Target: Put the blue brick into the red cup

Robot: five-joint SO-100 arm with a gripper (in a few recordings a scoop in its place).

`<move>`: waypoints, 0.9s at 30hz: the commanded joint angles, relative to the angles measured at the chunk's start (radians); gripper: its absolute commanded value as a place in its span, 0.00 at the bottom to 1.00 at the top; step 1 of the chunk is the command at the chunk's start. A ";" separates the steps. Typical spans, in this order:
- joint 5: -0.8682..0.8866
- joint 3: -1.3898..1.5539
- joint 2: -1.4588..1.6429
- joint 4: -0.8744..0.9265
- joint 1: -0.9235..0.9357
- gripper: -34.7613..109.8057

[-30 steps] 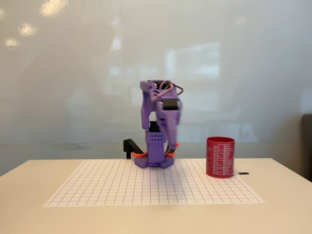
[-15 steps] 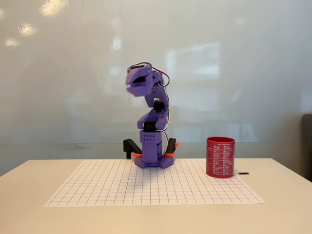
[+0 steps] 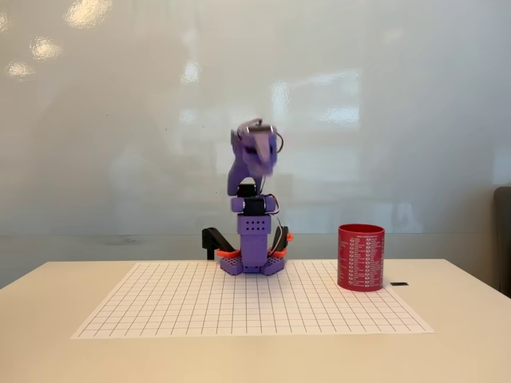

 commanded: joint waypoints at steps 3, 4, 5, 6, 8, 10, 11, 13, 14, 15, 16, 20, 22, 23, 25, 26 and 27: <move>0.021 0.311 0.011 -0.037 -0.060 0.23; 0.038 0.345 0.011 -0.031 -0.063 0.24; 0.055 0.377 0.011 -0.021 -0.063 0.24; 0.077 0.387 0.011 -0.003 -0.064 0.24; 0.094 0.367 0.011 0.071 -0.057 0.24; 0.103 0.353 0.011 0.118 -0.054 0.24; 0.107 0.347 0.011 0.144 -0.054 0.24; 0.118 0.331 0.011 0.204 -0.054 0.24; 0.127 0.325 0.011 0.227 -0.052 0.24; 0.135 0.321 0.011 0.249 -0.051 0.24; 0.146 0.316 0.011 0.268 -0.048 0.24; 0.175 0.316 0.011 0.276 -0.018 0.24; 0.176 0.316 0.011 0.276 -0.014 0.24; 0.176 0.316 0.011 0.276 -0.014 0.24; 0.176 0.316 0.011 0.276 -0.014 0.24; 0.176 0.316 0.011 0.276 -0.014 0.24; 0.176 0.316 0.011 0.276 -0.014 0.24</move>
